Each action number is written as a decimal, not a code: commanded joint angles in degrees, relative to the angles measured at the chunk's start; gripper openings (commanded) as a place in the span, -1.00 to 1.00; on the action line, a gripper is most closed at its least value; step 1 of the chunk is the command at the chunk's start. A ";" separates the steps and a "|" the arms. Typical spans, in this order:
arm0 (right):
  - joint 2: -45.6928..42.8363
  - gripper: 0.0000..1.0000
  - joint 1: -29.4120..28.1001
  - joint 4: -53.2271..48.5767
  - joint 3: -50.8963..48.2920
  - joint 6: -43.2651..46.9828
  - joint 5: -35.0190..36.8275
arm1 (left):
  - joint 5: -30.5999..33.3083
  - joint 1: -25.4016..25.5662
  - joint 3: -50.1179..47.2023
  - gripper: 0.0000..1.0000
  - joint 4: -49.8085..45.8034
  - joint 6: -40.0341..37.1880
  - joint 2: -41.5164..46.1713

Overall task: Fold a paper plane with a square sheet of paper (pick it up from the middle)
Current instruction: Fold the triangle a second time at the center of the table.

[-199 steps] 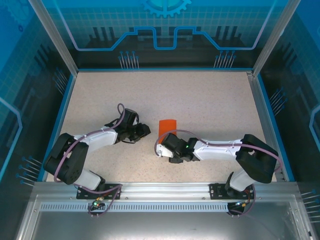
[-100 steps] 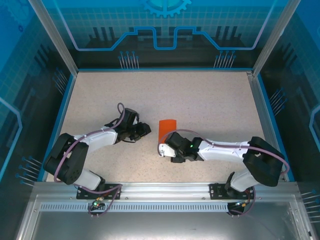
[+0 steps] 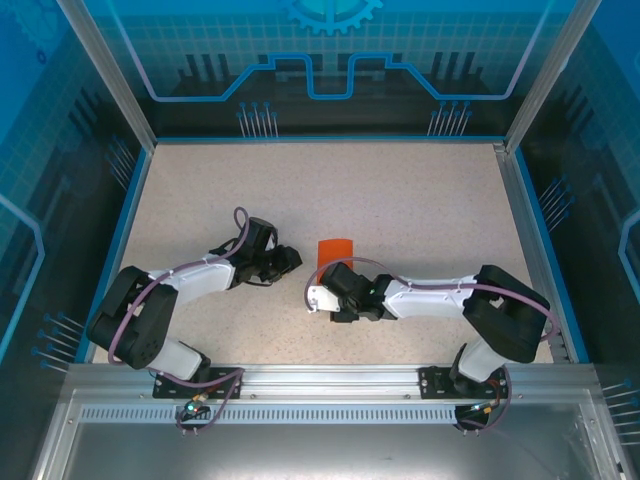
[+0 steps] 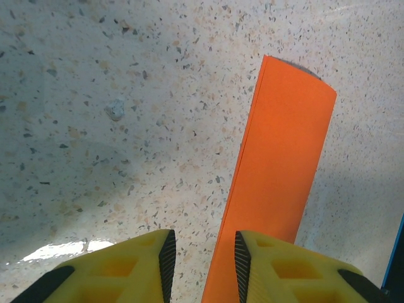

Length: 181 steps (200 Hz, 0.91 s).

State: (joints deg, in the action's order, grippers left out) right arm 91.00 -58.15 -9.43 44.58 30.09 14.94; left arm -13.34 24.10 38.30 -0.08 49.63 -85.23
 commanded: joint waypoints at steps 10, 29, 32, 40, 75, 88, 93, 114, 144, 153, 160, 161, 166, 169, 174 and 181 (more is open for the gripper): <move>0.91 0.04 -0.65 0.21 1.45 1.00 -0.35 | -1.36 -0.13 -0.12 -0.33 0.63 0.47 -0.59; 1.45 0.04 -0.59 0.78 1.01 1.67 0.62 | -1.25 -0.10 -0.07 -0.33 0.62 0.47 -0.69; 1.60 0.04 -0.60 0.95 0.94 1.86 0.88 | -1.25 -0.10 -0.09 -0.33 0.68 0.50 -0.72; 2.25 0.04 -0.65 1.19 0.96 2.09 1.59 | -1.25 -0.10 -0.03 -0.33 0.74 0.51 -0.89; 4.00 0.04 -0.71 2.48 1.27 2.63 3.85 | -1.68 -0.10 0.10 -0.33 0.70 0.53 -1.49; 3.76 0.04 -0.74 3.50 1.03 2.52 4.50 | -1.77 -0.10 0.19 -0.33 0.53 0.38 -1.55; 3.58 0.04 -0.74 3.89 0.92 2.35 4.78 | -1.77 -0.10 0.11 -0.33 0.55 0.39 -1.58; 2.82 0.00 -0.74 5.29 0.51 1.66 5.71 | -1.77 -0.14 0.10 -0.33 0.52 0.38 -1.56; 0.71 -0.12 -0.74 6.99 -0.96 1.36 5.52 | -2.02 -0.11 0.43 -0.33 0.44 0.23 -1.58; 0.15 -0.17 -0.74 7.66 -1.49 1.28 5.69 | -2.13 -0.18 0.62 -0.33 0.30 -0.04 -1.66; -0.11 -0.21 -0.76 8.05 -1.80 1.27 5.88 | -2.17 -0.10 0.72 -0.33 0.19 -0.06 -1.62; -0.16 -0.22 -0.79 8.08 -1.83 1.24 5.84 | -2.19 -0.10 0.72 -0.33 0.13 -0.06 -1.61; -0.29 -0.24 -0.74 8.34 -1.94 1.20 6.06 | -2.22 -0.11 0.72 -0.33 0.16 -0.06 -1.61; -0.34 -0.26 -0.74 8.50 -1.95 1.10 6.21 | -2.25 -0.10 0.72 -0.33 0.19 -0.06 -1.59; -0.38 -0.28 -0.78 8.59 -2.02 0.97 6.40 | -2.26 -0.10 0.72 -0.33 0.21 -0.06 -1.59; -0.54 -0.30 -0.74 8.94 -2.21 0.93 6.65 | -2.29 -0.11 0.76 -0.33 0.20 -0.02 -1.44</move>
State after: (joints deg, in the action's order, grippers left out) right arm 92.20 -58.59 -3.38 43.31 31.55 19.81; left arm -14.09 24.10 38.30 0.34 49.60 -86.32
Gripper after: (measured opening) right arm 0.367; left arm 0.335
